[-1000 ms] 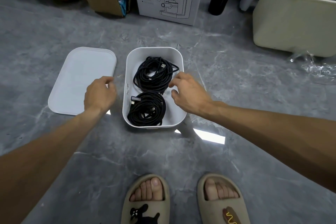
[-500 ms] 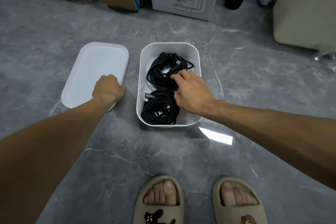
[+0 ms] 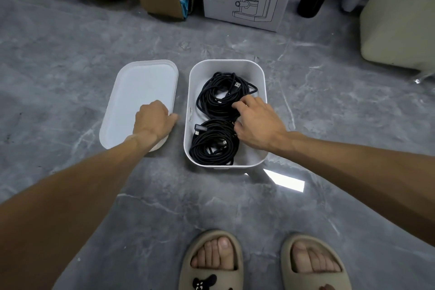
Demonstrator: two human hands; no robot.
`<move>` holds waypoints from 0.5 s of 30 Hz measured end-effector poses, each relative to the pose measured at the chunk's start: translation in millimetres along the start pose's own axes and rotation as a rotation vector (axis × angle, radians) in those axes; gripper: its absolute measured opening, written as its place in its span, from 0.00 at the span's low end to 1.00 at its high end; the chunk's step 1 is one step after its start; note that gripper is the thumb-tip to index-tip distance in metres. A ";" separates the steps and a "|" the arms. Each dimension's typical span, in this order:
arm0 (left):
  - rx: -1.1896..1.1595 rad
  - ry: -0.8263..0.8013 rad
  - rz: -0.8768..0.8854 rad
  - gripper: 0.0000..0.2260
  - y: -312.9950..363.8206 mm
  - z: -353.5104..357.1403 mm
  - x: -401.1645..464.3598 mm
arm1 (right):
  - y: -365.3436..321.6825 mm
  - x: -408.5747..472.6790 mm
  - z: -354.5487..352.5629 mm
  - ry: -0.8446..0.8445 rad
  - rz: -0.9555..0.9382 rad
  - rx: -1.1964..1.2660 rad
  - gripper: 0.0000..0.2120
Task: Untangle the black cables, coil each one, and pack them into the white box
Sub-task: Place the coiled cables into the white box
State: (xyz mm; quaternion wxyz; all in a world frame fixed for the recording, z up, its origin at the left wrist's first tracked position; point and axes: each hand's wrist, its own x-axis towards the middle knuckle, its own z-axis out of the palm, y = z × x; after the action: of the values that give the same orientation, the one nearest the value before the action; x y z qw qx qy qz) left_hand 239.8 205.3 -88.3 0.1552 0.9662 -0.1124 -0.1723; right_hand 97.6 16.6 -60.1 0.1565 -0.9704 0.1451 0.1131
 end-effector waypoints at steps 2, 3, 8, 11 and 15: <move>-0.114 -0.013 0.041 0.07 3.8 -2.3 -8.5 | 2.6 -0.6 -0.2 -0.014 -0.007 -0.005 0.20; -0.155 -0.029 0.069 0.12 5.1 -2.8 -12.9 | 4.0 -1.0 -0.1 -0.019 -0.014 -0.009 0.19; -0.267 -0.135 0.202 0.26 1.3 -0.9 -29.7 | 9.1 -6.3 -1.6 -0.034 -0.064 -0.043 0.16; -0.163 -0.166 0.285 0.16 -0.6 3.4 -29.2 | 13.4 -10.4 -4.0 -0.058 -0.127 -0.147 0.17; 0.038 -0.158 0.344 0.13 1.0 9.9 -30.3 | 23.0 -17.3 -1.3 -0.102 -0.166 -0.376 0.16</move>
State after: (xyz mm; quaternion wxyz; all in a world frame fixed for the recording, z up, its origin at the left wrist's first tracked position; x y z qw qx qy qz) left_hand 208.3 210.0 -87.7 0.1546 0.9189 -0.2912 -0.2165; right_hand 74.4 -0.5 -60.6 -0.0114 -0.9841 0.0330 0.1739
